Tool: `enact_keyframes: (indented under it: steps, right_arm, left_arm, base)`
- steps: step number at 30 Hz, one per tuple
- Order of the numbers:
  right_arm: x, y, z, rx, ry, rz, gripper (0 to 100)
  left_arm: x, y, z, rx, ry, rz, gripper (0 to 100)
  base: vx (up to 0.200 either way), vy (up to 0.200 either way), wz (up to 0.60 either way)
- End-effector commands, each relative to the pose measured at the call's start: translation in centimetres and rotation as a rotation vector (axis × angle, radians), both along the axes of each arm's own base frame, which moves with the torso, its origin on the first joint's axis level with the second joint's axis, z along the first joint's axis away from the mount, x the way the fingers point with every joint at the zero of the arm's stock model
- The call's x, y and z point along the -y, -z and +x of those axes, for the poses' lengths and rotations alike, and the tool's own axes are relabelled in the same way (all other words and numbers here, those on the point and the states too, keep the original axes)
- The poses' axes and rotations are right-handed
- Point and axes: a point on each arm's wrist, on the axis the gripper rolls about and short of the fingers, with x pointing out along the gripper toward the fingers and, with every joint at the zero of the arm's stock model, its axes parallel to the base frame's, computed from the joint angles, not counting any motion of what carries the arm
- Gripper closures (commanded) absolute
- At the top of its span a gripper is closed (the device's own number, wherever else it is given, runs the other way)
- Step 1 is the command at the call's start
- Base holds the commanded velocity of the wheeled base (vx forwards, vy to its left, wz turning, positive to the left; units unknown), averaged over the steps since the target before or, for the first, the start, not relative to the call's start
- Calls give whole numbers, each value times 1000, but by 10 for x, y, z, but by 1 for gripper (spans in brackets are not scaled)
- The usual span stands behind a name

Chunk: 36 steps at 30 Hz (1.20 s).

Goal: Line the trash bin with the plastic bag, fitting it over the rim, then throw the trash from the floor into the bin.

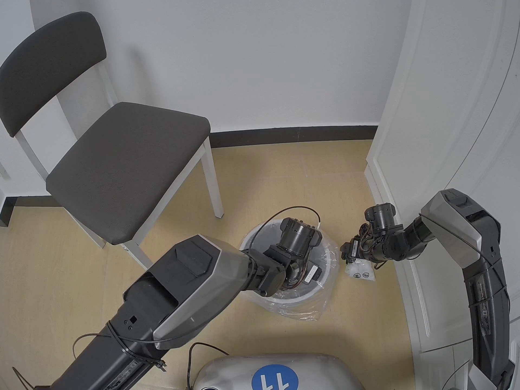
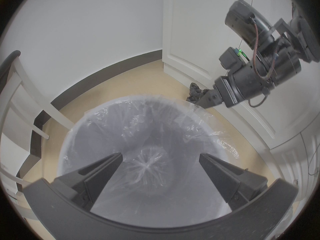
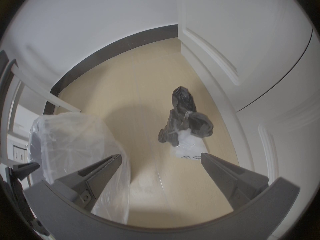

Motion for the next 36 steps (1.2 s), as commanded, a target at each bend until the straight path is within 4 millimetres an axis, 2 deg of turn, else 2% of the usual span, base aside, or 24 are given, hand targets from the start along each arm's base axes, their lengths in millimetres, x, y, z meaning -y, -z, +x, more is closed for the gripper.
enact_keyframes:
  steps: [1,5,7,9,12,15,16,19,22,29,30,36]
  right_arm:
    - [-9,4,-8,-32,-38,5,0]
    - [-20,8,-11,-49,-85,24,0]
    - [-31,14,-11,-55,-113,25,0]
    - [-33,14,-9,-59,-119,23,0]
    - [-42,13,4,-33,-123,32,0]
    - [-46,25,12,-18,-110,27,0]
    - [-47,32,17,-3,-92,15,0]
    - [-49,31,24,28,-55,24,0]
    - [-50,25,28,49,-19,66,0]
    - [-39,14,25,43,31,95,0]
    - [-33,9,22,38,52,106,0]
    - [-24,-11,9,93,56,136,0]
  left_arm:
    - [-14,-20,3,5,-29,-11,0]
    - [-23,-33,5,10,-64,-50,0]
    - [-31,-48,5,17,-91,-82,0]
    - [-40,-62,2,21,-111,-98,0]
    - [-64,-93,-8,34,-152,-140,0]
    - [-79,-104,-16,46,-171,-154,0]
    - [-93,-108,-23,49,-186,-156,0]
    - [-115,-103,-36,47,-212,-155,0]
    - [-127,-89,-46,42,-241,-186,0]
    - [-137,-74,-60,60,-262,-246,0]
    - [-139,-70,-65,56,-262,-243,0]
    - [-146,-63,-76,78,-270,-288,0]
  base:
    - [0,0,0]
    - [0,0,0]
    - [0,0,0]
    - [0,0,0]
    - [0,0,0]
    - [0,0,0]
    - [0,0,0]
    - [0,0,0]
    - [0,0,0]
    - [0,0,0]
    - [0,0,0]
    - [0,0,0]
